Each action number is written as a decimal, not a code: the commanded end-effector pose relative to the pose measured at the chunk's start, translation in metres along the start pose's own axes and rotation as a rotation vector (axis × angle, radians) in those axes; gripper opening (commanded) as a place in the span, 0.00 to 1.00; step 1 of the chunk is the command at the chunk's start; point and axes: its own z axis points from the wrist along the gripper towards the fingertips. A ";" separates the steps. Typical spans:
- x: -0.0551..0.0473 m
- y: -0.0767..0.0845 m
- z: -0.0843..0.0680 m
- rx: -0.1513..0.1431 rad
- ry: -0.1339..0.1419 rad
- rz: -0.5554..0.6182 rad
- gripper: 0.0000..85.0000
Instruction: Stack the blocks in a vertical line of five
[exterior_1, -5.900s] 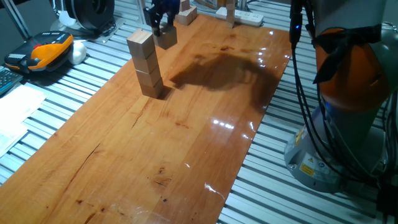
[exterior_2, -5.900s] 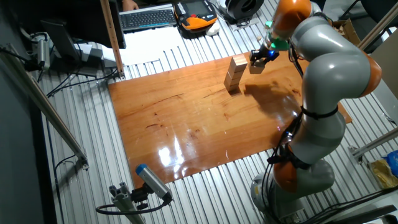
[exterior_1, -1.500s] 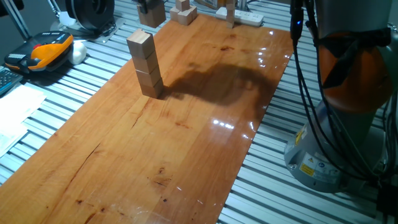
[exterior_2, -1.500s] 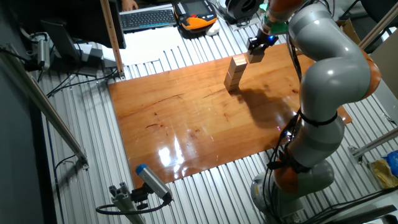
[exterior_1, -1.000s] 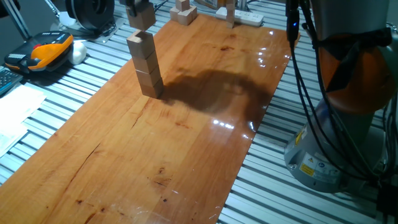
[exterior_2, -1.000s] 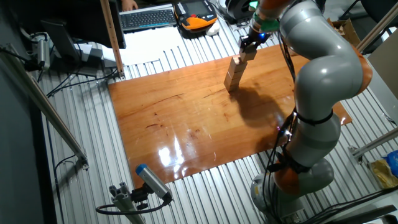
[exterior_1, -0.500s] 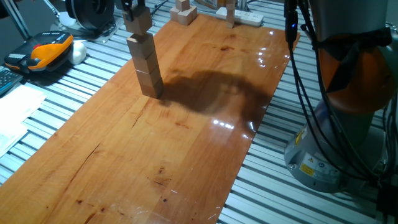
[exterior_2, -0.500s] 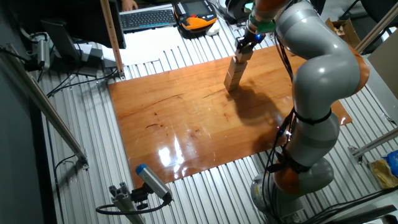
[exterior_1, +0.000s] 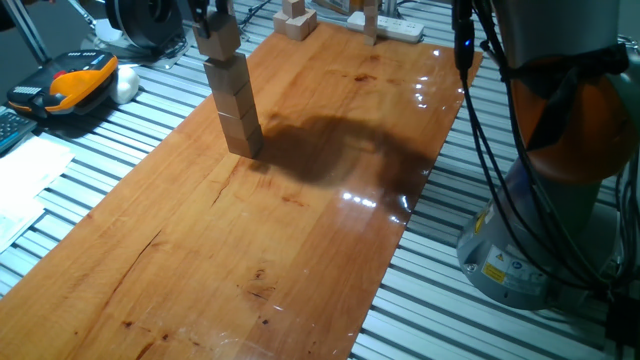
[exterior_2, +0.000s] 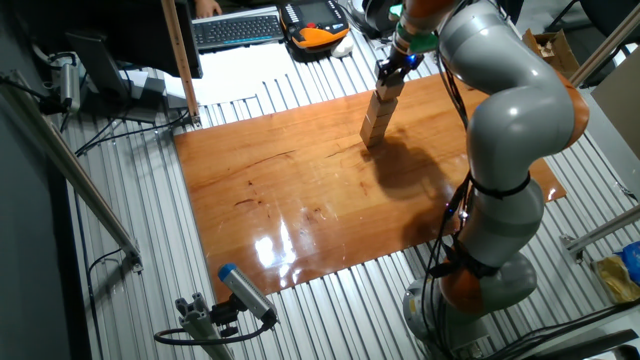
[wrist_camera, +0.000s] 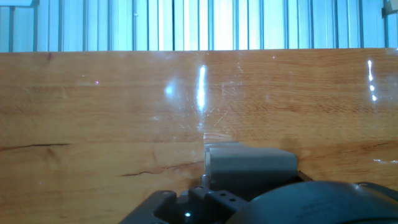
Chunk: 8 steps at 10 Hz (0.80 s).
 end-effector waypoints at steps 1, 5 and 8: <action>0.000 0.000 0.000 0.004 0.000 -0.001 0.00; 0.001 0.001 0.002 0.013 0.004 -0.007 0.00; 0.002 0.003 0.004 0.019 0.001 -0.006 0.00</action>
